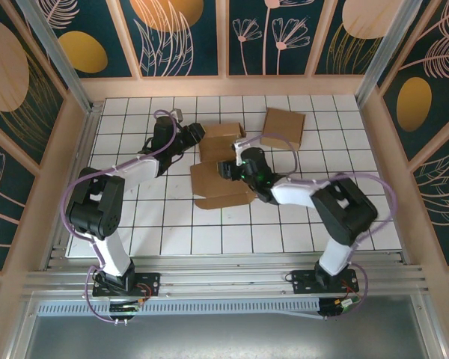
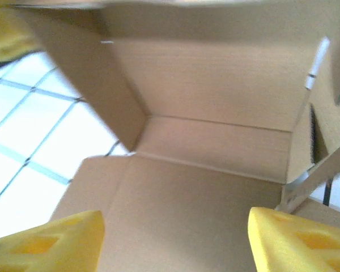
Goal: Fold the paper box
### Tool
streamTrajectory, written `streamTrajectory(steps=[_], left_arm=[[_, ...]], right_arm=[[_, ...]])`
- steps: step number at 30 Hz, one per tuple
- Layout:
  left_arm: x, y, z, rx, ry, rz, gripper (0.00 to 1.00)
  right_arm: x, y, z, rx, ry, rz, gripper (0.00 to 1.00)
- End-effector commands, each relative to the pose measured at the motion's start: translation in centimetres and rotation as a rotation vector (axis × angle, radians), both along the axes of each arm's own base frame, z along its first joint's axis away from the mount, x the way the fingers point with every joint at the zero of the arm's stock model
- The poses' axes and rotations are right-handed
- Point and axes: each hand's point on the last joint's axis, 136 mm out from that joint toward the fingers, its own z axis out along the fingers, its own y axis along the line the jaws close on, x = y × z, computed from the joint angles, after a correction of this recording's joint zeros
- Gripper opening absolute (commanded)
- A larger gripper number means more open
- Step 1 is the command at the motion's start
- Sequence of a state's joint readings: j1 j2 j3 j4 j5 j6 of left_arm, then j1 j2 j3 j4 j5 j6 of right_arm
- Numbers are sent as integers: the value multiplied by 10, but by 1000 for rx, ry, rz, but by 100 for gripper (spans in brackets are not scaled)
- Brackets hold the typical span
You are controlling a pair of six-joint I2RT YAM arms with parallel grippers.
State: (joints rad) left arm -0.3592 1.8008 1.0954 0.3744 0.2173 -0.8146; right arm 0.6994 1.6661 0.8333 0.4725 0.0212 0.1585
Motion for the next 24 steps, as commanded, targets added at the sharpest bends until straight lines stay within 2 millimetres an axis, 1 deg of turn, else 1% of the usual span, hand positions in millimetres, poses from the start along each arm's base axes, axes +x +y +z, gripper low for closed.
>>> streamTrajectory(steps=[1, 3, 4, 5, 6, 8, 9, 10, 12, 14, 15, 18, 20, 22, 24], left_arm=[[-2, -3, -24, 67, 51, -35, 37], [-2, -4, -26, 61, 56, -40, 38], [-2, -5, -27, 57, 58, -44, 37], [-2, -6, -28, 54, 61, -48, 37], [-2, -7, -28, 52, 59, -50, 37], [-1, -7, -28, 48, 61, -52, 37], [-2, -8, -28, 49, 60, -55, 37], [-2, -8, -28, 48, 59, -57, 37], [-2, -8, -27, 49, 59, -57, 37], [-2, -9, -27, 46, 61, -60, 37], [-3, -9, -27, 45, 61, -62, 37], [-4, -8, -28, 47, 63, -60, 37], [-5, -8, -29, 45, 69, -62, 37], [-6, -10, -30, 38, 71, -66, 36], [-7, -10, -29, 29, 73, -71, 36]], right_arm=[[-38, -2, 67, 50, -162, 191, 82], [-45, -23, 91, 58, -252, 203, 89], [-43, -38, 100, 51, -300, 183, 90], [-37, -54, 104, 34, -336, 150, 91], [-29, -72, 105, 9, -365, 128, 92], [-10, -102, 100, -34, -390, 106, 90], [0, -112, 94, -60, -398, 114, 89], [5, -114, 87, -85, -402, 153, 87], [19, -112, 63, -167, -399, 218, 85], [23, -100, 41, -246, -412, 333, 83], [29, -95, 35, -260, -420, 350, 83], [44, -78, 27, -208, -390, 401, 83], [58, -72, 26, -171, -367, 382, 81], [77, -71, 22, -151, -334, 326, 77], [99, -74, 14, -136, -271, 238, 69]])
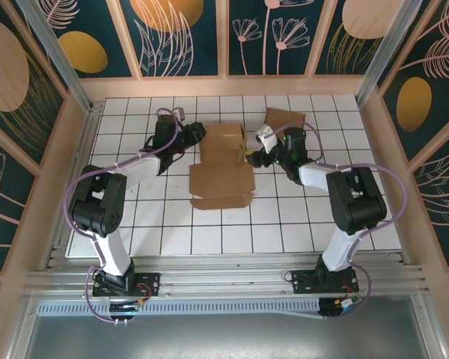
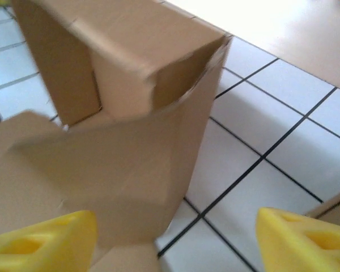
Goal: Fold the paper box
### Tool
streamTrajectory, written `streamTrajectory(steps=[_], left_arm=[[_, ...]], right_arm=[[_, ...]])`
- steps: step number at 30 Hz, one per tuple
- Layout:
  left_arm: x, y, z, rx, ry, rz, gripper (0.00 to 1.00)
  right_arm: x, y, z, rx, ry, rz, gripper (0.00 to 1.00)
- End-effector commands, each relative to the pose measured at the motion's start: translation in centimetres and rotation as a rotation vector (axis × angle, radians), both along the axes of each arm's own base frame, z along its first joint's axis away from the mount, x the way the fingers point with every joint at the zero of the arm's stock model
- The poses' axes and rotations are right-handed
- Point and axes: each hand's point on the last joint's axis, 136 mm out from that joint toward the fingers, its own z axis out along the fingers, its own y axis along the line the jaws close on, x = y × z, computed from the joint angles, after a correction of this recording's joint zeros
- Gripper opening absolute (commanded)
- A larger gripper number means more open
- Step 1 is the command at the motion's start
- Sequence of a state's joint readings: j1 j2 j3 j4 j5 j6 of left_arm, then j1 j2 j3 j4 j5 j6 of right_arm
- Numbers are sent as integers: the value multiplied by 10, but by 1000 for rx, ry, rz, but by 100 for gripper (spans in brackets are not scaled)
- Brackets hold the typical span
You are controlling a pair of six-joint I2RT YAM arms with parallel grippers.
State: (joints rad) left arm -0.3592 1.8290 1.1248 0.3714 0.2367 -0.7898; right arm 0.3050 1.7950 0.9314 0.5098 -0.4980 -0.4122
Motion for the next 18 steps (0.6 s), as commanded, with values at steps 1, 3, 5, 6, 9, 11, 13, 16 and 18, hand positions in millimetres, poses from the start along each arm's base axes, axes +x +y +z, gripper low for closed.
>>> streamTrajectory(steps=[1, 3, 5, 6, 9, 11, 13, 16, 18], left_arm=[[-12, -6, -27, 13, 81, -47, 36], [-12, -8, -27, 4, 83, -53, 35], [-12, -9, -27, 3, 83, -55, 35], [-13, -9, -26, 4, 82, -55, 35], [-13, -10, -26, 0, 82, -59, 35], [-14, -11, -26, -6, 84, -64, 35], [-16, -13, -27, -5, 86, -70, 34], [-18, -14, -26, -9, 85, -73, 34], [-19, -15, -25, -14, 84, -73, 34]], right_arm=[[30, 7, 13, 58, 18, -66, 67], [33, 16, 5, 60, 59, -47, 65], [32, 24, -1, 39, 63, -19, 67], [31, 28, -4, 30, 63, -11, 67], [33, 38, -9, 32, 69, -2, 65], [37, 43, -12, 29, 80, -9, 62], [42, 46, -16, 21, 90, -31, 56], [51, 48, -20, 12, 106, -87, 48], [53, 50, -22, 14, 107, -122, 43]])
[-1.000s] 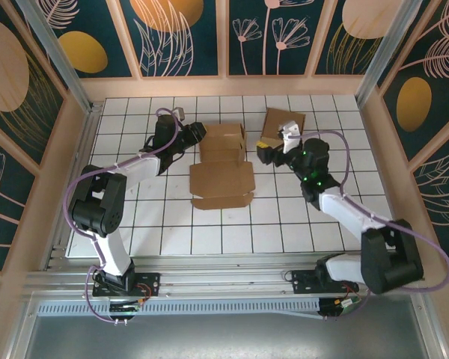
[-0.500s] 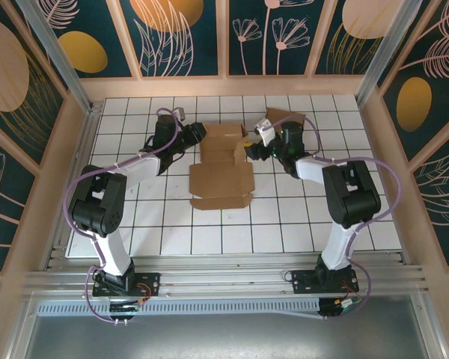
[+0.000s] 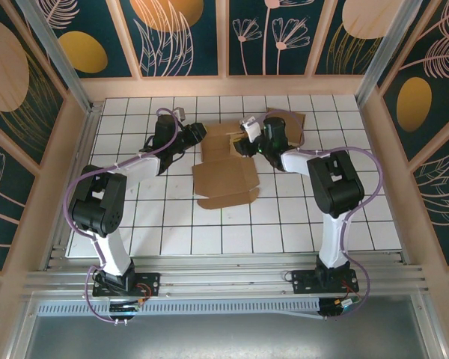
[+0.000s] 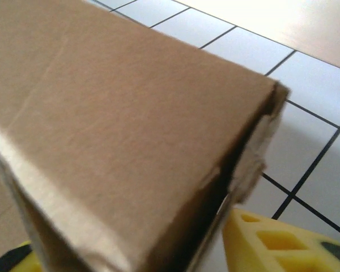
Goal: Fold the paper box
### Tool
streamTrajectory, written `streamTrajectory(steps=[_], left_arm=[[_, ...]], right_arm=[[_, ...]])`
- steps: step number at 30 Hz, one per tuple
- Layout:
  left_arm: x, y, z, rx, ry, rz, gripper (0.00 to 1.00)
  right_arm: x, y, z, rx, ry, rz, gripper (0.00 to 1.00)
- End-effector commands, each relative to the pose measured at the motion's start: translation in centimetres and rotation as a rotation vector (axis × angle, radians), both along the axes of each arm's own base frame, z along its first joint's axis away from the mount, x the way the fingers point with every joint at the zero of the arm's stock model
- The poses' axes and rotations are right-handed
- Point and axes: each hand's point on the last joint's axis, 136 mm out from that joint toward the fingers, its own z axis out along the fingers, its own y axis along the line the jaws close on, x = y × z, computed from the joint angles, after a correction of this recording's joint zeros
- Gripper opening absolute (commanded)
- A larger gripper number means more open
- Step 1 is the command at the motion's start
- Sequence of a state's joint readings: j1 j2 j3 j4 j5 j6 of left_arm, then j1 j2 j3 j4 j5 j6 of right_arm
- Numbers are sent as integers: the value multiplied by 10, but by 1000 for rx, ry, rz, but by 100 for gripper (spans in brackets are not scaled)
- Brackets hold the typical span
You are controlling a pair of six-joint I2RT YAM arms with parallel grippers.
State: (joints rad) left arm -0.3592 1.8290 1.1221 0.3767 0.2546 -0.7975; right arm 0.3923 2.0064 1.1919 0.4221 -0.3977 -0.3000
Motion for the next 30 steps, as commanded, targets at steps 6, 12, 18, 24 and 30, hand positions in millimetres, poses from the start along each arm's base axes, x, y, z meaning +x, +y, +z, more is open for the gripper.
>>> streamTrajectory(steps=[6, 12, 18, 24, 30], left_arm=[[-18, -13, -23, -9, 74, -59, 34], [-21, -13, -20, -7, 73, -60, 34], [-23, -14, -17, -10, 69, -55, 34], [-24, -17, -17, -13, 73, -59, 34], [-23, -16, -17, -11, 73, -51, 34]], right_arm=[[9, 13, -16, -2, 51, -175, 52], [19, 1, -29, 27, 114, -329, 36], [22, -5, -37, 43, 159, -400, 6], [9, 2, -30, 64, 159, -389, 44], [5, -2, -28, 88, 130, -400, 16]])
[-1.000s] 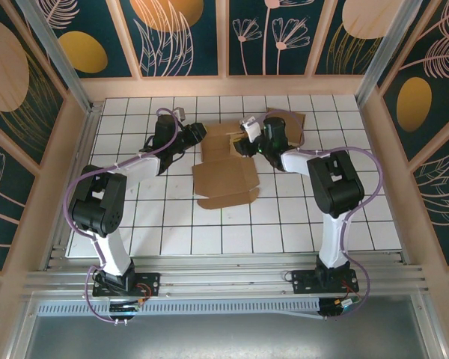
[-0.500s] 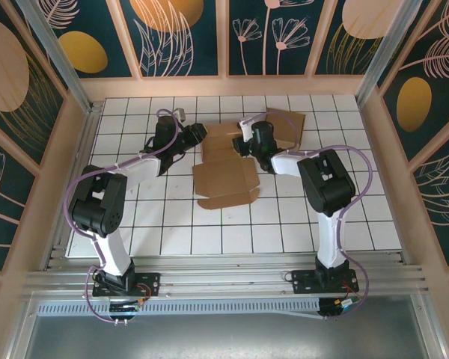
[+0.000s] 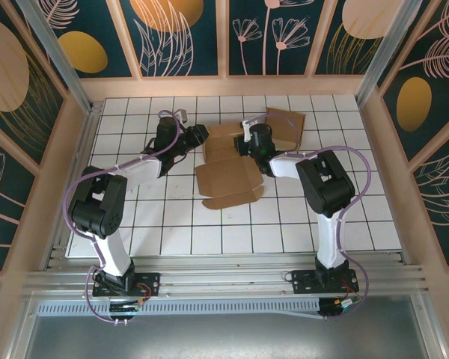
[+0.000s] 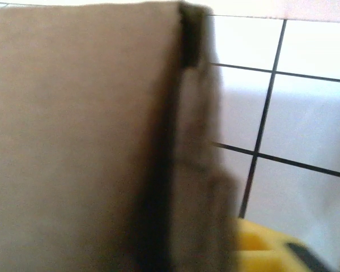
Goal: Fold the paper box
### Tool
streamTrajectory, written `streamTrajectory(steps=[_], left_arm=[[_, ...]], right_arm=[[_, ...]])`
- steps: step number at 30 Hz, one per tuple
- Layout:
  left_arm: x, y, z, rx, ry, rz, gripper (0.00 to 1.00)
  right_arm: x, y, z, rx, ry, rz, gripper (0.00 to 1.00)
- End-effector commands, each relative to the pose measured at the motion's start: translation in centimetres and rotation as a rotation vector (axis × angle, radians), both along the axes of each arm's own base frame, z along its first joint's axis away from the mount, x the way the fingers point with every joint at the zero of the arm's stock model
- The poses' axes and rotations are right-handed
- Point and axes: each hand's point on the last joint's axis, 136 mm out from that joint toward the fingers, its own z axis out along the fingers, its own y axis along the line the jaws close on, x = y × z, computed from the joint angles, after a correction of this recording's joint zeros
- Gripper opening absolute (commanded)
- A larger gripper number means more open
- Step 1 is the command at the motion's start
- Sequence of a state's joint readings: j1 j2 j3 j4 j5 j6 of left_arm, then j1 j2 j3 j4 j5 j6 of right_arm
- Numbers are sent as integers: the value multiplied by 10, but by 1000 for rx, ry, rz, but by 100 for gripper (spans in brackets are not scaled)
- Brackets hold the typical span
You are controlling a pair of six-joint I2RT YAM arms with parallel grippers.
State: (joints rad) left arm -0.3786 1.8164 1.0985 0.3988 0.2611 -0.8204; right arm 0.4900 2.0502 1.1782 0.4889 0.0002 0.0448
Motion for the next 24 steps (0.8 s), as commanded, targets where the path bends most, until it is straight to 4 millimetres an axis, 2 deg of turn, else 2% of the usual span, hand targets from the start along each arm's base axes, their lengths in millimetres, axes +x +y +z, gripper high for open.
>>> streamTrajectory(steps=[1, 3, 5, 6, 8, 9, 10, 11, 13, 15, 17, 18, 20, 24], left_arm=[[-15, -7, -17, 12, 71, -35, 34], [-16, -5, -18, 17, 72, -29, 34], [-17, -4, -18, 20, 72, -26, 35], [-18, -4, -17, 17, 72, -24, 35], [-18, -3, -16, 12, 76, -19, 35], [-19, -2, -16, 10, 78, -15, 35], [-20, -1, -15, 8, 77, -9, 36], [-21, 1, -13, 7, 77, 4, 37], [-22, 5, -7, 8, 63, 24, 40], [-22, 7, 0, 8, 51, 34, 46], [-23, 9, 3, 7, 52, 40, 57], [-24, 11, 16, 1, 28, 46, 61], [-29, 16, 31, 0, -3, 62, 69], [-41, 36, 64, 54, -98, 117, 79]], right_arm=[[-10, 5, -6, 8, 16, 14, 9], [-8, 5, -4, 10, 8, 15, 2], [-6, 5, -2, 7, 0, 9, 3], [-5, 4, -1, 6, -4, 6, 7], [-5, 4, 4, 7, -15, 2, 37], [-5, 2, 6, 7, -22, -5, 45], [-4, 0, 10, 3, -33, -21, 46], [-6, -2, 12, 3, -43, -21, 37], [-9, -2, 21, 9, -79, -6, 14], [-12, -1, 26, 0, -112, 17, 1], [-13, -1, 29, -21, -129, 29, 0], [-15, 1, 31, -18, -133, 49, 0], [-18, 1, 36, -25, -150, 69, 0], [-27, 6, 45, -96, -168, 168, 0]])
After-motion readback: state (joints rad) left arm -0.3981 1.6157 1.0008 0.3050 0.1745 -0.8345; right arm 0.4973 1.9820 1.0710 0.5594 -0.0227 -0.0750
